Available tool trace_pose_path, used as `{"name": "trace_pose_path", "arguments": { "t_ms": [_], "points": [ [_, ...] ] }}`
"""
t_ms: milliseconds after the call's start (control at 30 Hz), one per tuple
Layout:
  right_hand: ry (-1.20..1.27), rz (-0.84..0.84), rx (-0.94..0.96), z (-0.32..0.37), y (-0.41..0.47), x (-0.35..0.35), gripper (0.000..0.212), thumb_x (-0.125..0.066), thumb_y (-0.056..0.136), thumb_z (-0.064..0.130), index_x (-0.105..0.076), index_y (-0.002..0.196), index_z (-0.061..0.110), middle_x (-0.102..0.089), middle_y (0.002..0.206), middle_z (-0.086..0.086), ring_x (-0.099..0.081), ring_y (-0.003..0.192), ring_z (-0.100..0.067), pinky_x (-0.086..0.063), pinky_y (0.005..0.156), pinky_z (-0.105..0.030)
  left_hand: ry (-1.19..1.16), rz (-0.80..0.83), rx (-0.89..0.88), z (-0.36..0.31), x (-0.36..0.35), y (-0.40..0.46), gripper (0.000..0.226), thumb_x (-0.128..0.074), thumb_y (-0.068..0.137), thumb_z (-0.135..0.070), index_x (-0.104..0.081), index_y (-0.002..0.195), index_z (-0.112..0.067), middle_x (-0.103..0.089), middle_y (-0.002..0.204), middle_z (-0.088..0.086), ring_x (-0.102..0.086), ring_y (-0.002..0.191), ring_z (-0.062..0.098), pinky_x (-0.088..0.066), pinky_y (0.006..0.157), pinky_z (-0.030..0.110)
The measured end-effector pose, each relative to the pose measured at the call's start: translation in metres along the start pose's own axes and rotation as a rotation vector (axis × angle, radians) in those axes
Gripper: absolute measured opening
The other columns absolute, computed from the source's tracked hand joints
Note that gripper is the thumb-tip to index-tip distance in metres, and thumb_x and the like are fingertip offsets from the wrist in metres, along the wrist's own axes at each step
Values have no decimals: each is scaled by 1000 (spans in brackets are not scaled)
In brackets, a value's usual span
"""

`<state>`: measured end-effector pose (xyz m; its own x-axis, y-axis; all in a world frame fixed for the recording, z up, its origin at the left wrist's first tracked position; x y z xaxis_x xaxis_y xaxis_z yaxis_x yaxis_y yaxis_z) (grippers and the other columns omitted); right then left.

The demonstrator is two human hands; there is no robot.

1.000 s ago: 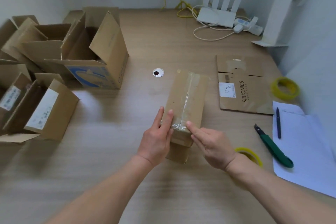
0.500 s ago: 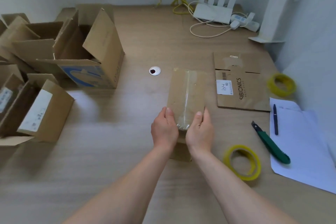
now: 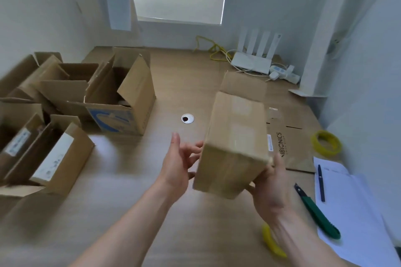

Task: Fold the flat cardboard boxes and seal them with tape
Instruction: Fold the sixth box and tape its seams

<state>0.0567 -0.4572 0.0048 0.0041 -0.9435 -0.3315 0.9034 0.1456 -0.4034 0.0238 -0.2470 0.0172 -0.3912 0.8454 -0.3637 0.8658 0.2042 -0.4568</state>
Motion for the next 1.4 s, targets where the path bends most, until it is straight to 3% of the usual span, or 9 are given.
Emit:
{"name": "trace_pose_path", "arguments": {
  "t_ms": [200,367,567,767,900,1067,1167,1300,1400],
  "points": [
    [-134,18,-132,-20,-5,-2,55,-46,84,67,-58,97,15,-71,89,-3,-65,90,-20,-46,75,-39,236,20,146,23,6,-9,72,-36,77,-83,-64,104,-23,-68,108,-9,-63,104,16,-46,82,42],
    [-389,-11,-38,-35,-4,-8,71,-83,63,55,-51,114,17,-66,115,-11,-67,105,-25,-55,93,-47,523,2,-8,37,-4,-21,63,-74,77,-53,-44,125,-26,-55,126,-9,-59,110,6,-51,93,32],
    [-562,-53,-24,-33,-1,-13,92,-86,49,50,-43,123,16,-66,115,-4,-68,100,-20,-57,89,-47,898,121,-74,43,-9,-34,116,-90,54,-37,-16,144,-40,-50,128,-11,-57,110,10,-52,93,30],
    [-739,-21,-36,-27,8,-18,73,-80,65,36,-41,125,22,-67,113,-1,-66,100,-20,-56,90,-46,814,141,62,46,-5,-49,116,-77,56,-27,-10,148,-48,-61,114,-13,-63,100,9,-54,73,19],
    [-787,66,-73,-20,7,-4,70,-68,78,38,-39,139,20,-60,124,-1,-61,101,-20,-57,85,-45,470,20,75,40,7,-64,52,-52,59,-14,-66,109,-14,-67,90,5,-64,89,26,-49,59,30],
    [-957,169,-10,-21,-9,-10,118,-76,50,73,-24,146,29,-50,142,1,-55,121,-22,-50,99,-42,444,-201,47,49,-5,-76,26,-48,62,-21,-55,77,-1,-52,80,15,-50,80,29,-38,60,28],
    [-1084,151,-27,-26,-13,-12,130,-81,56,63,5,149,36,-37,152,-6,-45,133,-31,-43,104,-45,419,-260,-2,53,-17,-81,10,-46,64,-17,-51,62,-9,-47,72,12,-45,75,29,-34,60,29],
    [-1206,194,-38,-22,-19,-8,111,-68,74,44,9,152,28,-39,148,-12,-48,127,-33,-45,99,-41,409,-349,-27,59,-30,-86,18,-44,62,-20,-44,45,-21,-41,59,0,-38,67,20,-27,56,26],
    [-1258,234,11,-2,-13,3,52,-52,87,34,-46,131,8,-58,120,-12,-58,107,-33,-51,86,-40,427,-392,-36,61,-33,-88,21,-44,68,-21,-47,47,-21,-45,60,0,-41,68,20,-30,57,26]
  ]
}}
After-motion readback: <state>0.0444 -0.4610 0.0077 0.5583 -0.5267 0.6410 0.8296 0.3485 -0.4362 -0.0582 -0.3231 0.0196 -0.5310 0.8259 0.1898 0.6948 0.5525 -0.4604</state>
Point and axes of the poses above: each hand's wrist, its own y-axis towards the middle knuckle, its own x-axis out of the back of the hand, z = x × y, the point moved 2 cm from there along y, towards the middle knuckle
